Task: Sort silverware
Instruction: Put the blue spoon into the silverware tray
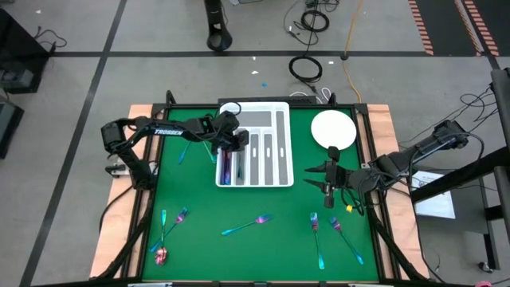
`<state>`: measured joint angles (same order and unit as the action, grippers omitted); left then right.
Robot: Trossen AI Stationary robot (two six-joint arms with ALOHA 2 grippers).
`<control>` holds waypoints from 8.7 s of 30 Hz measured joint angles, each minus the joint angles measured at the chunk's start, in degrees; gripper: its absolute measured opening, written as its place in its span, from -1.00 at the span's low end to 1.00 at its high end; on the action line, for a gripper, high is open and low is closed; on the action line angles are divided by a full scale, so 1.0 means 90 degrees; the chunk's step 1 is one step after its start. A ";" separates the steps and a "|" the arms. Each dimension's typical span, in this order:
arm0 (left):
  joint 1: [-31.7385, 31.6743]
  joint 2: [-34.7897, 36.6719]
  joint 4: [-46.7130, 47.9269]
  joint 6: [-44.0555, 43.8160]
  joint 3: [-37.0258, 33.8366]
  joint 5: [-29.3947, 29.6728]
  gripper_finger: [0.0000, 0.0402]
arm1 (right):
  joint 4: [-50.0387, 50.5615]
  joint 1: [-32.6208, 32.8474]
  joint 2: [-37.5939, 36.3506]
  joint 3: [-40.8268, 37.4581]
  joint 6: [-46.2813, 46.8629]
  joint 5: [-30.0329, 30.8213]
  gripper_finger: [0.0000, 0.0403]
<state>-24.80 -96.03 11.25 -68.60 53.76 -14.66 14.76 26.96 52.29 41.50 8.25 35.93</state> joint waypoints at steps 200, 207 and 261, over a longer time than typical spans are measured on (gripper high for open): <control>0.0576 -0.1302 0.2407 0.0219 0.1770 0.0750 -0.76 | -0.0012 0.0015 0.0015 0.0000 0.0457 -0.0667 -0.38; 0.0542 -0.1299 0.2422 0.0224 0.1770 0.0707 -0.60 | -0.0013 0.0013 0.0015 0.0000 0.0457 -0.0667 -0.38; 0.5741 0.0524 0.6928 0.0040 0.3453 0.1373 -0.55 | 0.0237 0.0017 0.0015 0.0000 0.1066 -0.1201 -0.38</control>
<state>26.88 -91.31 73.60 -68.23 84.84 -2.29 16.90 27.11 52.42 41.50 17.84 25.12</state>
